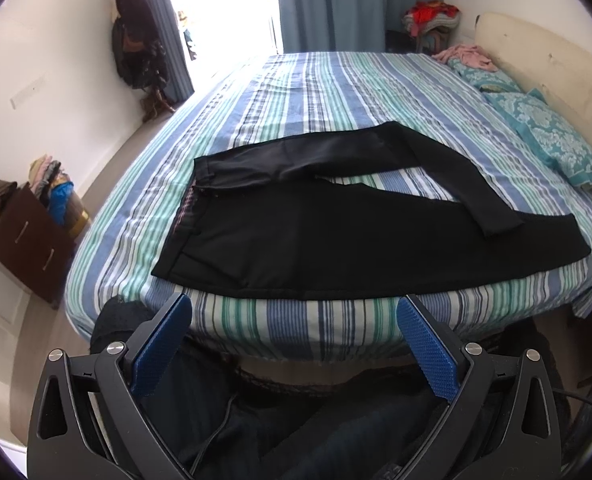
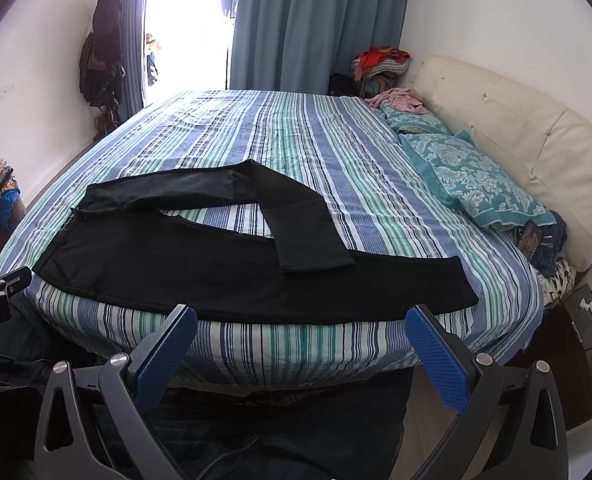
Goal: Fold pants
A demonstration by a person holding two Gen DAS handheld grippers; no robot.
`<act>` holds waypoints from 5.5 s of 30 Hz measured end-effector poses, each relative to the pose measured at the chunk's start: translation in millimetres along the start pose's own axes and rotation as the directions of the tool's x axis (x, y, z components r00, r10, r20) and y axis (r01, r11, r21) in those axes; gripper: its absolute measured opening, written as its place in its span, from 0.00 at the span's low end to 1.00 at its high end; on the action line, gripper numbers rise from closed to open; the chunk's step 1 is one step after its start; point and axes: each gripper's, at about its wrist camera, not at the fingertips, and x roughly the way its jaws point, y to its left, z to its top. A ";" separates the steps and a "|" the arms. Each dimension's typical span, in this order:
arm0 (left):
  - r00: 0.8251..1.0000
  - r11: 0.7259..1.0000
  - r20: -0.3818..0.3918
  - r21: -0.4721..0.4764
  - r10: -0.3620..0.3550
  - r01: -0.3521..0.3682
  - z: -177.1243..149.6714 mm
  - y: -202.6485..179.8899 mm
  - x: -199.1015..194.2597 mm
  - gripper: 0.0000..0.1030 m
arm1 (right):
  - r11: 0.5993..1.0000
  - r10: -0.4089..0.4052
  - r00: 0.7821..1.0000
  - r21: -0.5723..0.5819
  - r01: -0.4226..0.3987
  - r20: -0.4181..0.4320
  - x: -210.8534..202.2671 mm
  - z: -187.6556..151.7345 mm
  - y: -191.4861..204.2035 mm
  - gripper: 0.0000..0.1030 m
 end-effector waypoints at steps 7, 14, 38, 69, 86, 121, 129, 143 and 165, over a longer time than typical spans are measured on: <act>1.000 1.000 0.004 0.007 0.002 -0.002 0.3 -1.3 -1.7 0.99 | 1.000 0.012 1.000 0.007 -0.012 -0.003 -0.7 -0.9 -1.2 1.00; 1.000 1.000 0.010 0.030 0.011 -0.011 -2.2 -6.5 -4.9 0.99 | 1.000 0.016 1.000 0.012 -0.016 -0.009 -1.0 -0.8 -1.5 1.00; 1.000 0.999 0.021 0.031 0.018 -0.018 -4.0 -8.3 -7.8 0.99 | 1.000 0.020 1.000 0.018 -0.020 -0.012 -1.3 -3.8 -0.5 1.00; 0.999 0.999 0.031 0.043 0.016 -0.017 -4.6 -12.4 -10.6 0.99 | 0.999 0.031 0.999 -0.007 -0.031 -0.031 0.7 -5.0 6.8 1.00; 0.998 0.998 0.041 0.059 -0.038 0.035 -3.5 -15.5 -9.1 0.99 | 1.000 -0.003 0.999 -0.018 0.003 -0.042 -5.8 -5.7 9.5 1.00; 0.999 0.999 0.014 -0.026 -0.031 0.031 24.9 -5.4 14.5 0.99 | 0.937 0.213 0.975 -0.269 -0.221 -0.057 139.2 28.2 -19.3 0.89; 0.999 0.999 -0.041 0.014 -0.033 0.034 25.2 -19.5 26.9 0.99 | 0.888 0.193 0.957 -0.376 -0.264 -0.216 231.4 5.6 -6.3 0.61; 0.992 1.000 -0.124 0.017 0.008 -0.006 19.3 -16.9 53.1 0.99 | 0.916 0.109 0.981 -0.367 -0.162 -0.160 283.5 34.9 -16.5 0.13; 0.967 0.998 -0.256 0.059 -0.008 0.024 52.5 -50.3 129.5 0.99 | 0.947 -0.222 0.970 0.215 0.238 -0.097 434.9 279.5 -250.5 0.79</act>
